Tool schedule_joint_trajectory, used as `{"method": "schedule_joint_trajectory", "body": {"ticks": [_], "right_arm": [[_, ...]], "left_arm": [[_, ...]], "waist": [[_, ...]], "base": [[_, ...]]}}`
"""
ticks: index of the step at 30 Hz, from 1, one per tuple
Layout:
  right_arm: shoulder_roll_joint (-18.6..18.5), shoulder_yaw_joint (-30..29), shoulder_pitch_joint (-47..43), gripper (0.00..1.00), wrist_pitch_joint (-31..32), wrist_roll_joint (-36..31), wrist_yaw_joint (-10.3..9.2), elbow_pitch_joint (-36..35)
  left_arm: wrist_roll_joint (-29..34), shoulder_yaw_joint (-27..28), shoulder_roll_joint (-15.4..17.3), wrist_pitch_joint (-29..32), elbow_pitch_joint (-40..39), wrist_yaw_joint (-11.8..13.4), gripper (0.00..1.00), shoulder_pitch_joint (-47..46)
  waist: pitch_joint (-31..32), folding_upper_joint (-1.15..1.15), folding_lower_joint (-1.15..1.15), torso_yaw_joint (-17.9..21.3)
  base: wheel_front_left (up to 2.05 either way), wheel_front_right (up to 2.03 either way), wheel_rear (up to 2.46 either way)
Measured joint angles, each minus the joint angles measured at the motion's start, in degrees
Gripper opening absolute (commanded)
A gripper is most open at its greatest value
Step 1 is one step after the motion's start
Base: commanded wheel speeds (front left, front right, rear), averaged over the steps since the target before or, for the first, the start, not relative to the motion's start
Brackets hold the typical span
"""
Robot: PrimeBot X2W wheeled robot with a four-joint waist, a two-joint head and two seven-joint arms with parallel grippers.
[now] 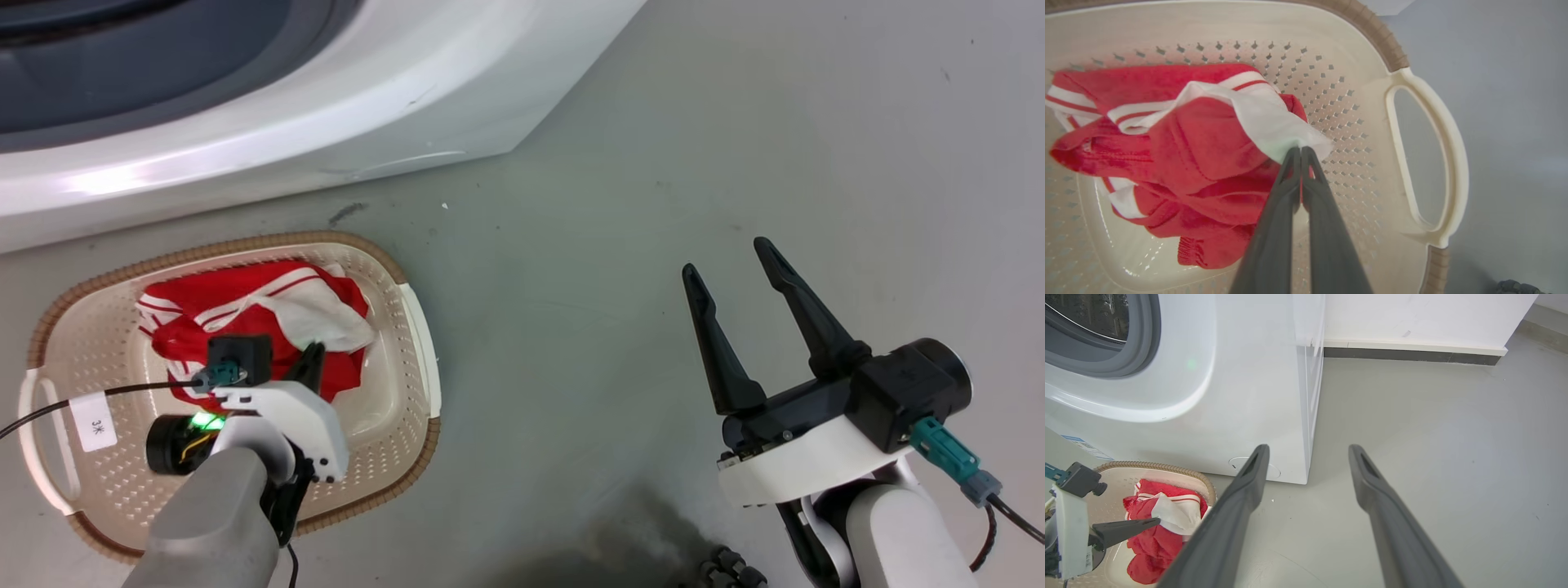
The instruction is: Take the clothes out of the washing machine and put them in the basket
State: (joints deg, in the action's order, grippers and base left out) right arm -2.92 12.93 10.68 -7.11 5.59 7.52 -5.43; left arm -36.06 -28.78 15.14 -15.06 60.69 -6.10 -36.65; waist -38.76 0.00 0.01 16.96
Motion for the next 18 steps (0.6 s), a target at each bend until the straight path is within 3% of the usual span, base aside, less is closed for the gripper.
{"method": "schedule_joint_trajectory", "body": {"ticks": [8, 9, 10, 11, 18], "right_arm": [[0.0, 0.5, 0.6, 1.00, -0.2, 0.0, 0.00, 0.0], [0.0, 0.5, 0.7, 1.00, -0.2, -0.1, 0.00, 0.1], [0.0, 0.5, 0.9, 1.00, -0.3, -0.1, 0.00, 0.1], [0.0, 0.5, 1.0, 1.00, -0.2, -0.1, -0.01, 0.1], [0.0, 1.0, 1.0, 1.00, -0.3, -0.4, 0.00, 2.4]], "left_arm": [[-1.1, -0.1, -1.7, 0.4, 9.3, -0.5, 0.00, -1.5], [-1.2, -0.1, -1.8, 0.6, 9.8, -0.5, 0.20, -1.6], [-1.2, -0.2, -1.9, 0.7, 10.2, -0.6, 0.49, -1.8], [-1.4, -0.1, -2.0, 0.7, 10.6, -0.7, 1.00, -2.1], [-2.6, 0.7, -3.6, 0.3, 11.8, -0.8, 1.00, -1.8]], "waist": [[-2.0, 0.00, 0.00, -0.1], [-2.1, 0.00, 0.00, -0.1], [-2.3, 0.00, 0.00, -0.1], [-2.3, 0.00, 0.00, -0.2], [0.5, 0.00, 0.00, -0.4]], "base": [[0.00, 0.00, 0.00], [0.00, 0.00, 0.00], [0.00, 0.00, 0.00], [0.00, 0.00, 0.00], [0.00, 0.00, 0.00]]}}
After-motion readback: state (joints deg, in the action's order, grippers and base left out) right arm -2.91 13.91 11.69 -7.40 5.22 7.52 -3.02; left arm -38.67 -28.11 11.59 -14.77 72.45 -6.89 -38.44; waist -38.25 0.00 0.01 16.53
